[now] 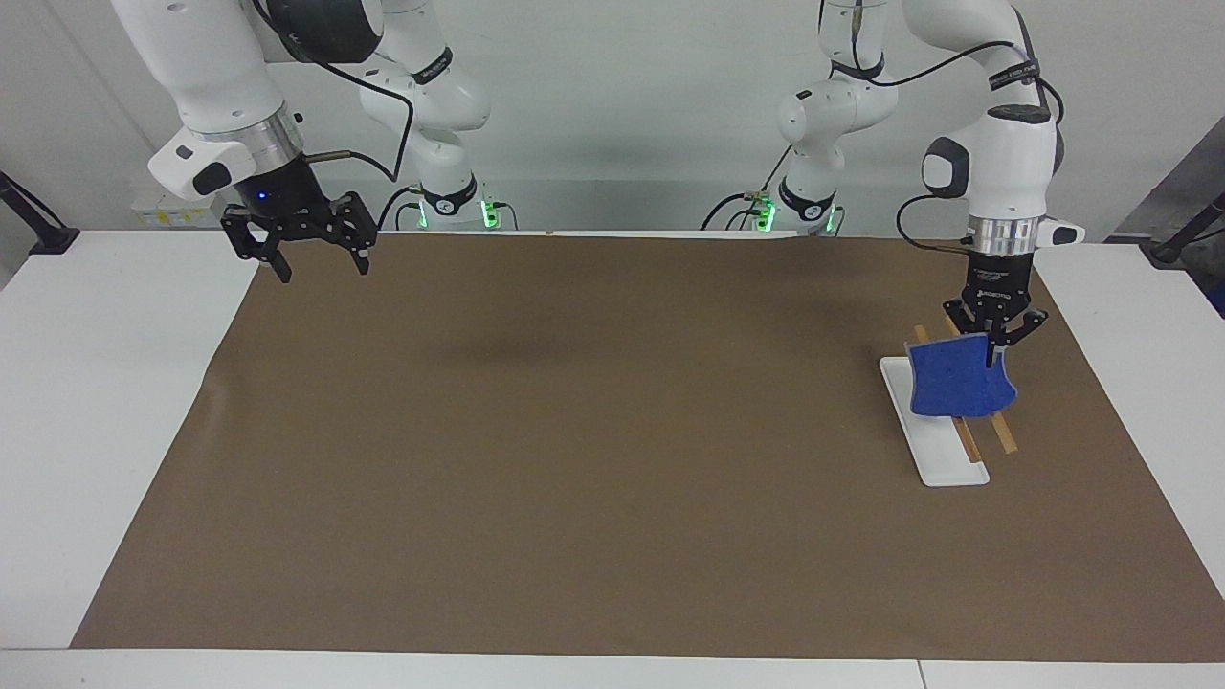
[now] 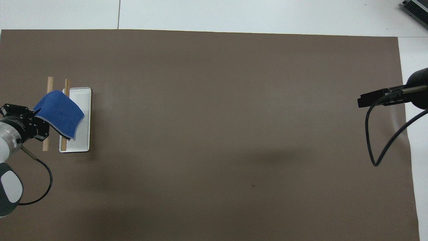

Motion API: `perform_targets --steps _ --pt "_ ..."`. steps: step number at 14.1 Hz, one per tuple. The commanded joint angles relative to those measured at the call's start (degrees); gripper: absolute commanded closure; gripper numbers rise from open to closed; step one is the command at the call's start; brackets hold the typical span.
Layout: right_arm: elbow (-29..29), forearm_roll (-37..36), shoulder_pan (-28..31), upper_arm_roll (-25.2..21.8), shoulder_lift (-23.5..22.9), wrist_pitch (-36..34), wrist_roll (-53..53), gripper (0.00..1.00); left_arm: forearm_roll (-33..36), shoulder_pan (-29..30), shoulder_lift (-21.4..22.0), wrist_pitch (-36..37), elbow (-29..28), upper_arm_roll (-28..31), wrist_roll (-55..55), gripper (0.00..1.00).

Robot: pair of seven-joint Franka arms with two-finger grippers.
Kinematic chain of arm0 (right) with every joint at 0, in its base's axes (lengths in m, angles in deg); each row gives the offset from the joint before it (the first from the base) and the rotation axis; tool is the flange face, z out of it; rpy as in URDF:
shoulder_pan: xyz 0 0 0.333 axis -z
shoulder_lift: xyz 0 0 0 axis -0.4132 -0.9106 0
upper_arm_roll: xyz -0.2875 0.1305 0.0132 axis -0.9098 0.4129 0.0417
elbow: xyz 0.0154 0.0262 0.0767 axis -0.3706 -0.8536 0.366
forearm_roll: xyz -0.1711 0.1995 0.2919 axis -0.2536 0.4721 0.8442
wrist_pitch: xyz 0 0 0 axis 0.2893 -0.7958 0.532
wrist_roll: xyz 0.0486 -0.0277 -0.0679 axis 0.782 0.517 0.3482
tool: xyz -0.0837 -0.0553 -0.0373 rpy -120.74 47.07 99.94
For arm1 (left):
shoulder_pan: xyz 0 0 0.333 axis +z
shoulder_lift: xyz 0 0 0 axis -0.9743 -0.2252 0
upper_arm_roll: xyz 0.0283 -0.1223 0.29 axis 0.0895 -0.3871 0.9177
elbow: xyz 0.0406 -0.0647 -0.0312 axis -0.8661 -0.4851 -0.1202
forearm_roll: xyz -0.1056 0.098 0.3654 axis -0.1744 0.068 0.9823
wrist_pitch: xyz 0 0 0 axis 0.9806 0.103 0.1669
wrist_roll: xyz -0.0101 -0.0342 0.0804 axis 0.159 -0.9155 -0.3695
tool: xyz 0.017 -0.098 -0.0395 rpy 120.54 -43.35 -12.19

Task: Right arm passes towel to left arm to hang
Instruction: 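Lower the towel over the wooden sticks with the left gripper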

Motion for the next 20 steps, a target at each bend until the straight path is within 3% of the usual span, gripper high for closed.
perform_targets --steps 1,5,7,10,12,17,20 --pt "-2.5 1.5 0.1 -0.5 1.9 1.1 -0.3 0.0 0.8 2.2 0.1 -1.4 -0.9 -0.4 3.5 0.9" --pt "-2.2 1.5 0.6 -0.5 1.9 0.3 0.0 0.0 0.8 2.2 0.2 0.1 -0.6 -0.4 7.1 0.87" --pt "-2.3 1.5 0.6 -0.5 1.9 0.3 0.0 0.0 0.8 2.2 0.1 0.6 -0.3 -0.4 8.0 0.79" --pt "-2.3 1.5 0.6 -0.5 1.9 0.3 0.0 0.0 0.8 2.2 0.3 2.3 0.5 -0.4 8.7 0.42" --pt "-2.3 1.5 0.6 -0.5 1.9 0.3 0.0 0.0 0.8 2.2 0.6 6.2 2.5 -0.4 9.8 0.0" --pt "-2.3 1.5 0.6 -0.5 1.9 0.3 0.0 0.0 0.8 1.4 0.8 20.3 10.7 -0.4 16.8 0.0" --pt "-2.3 1.5 0.6 -0.5 1.9 0.3 0.0 0.0 0.8 0.9 0.6 27.9 15.0 -0.9 29.5 0.0"
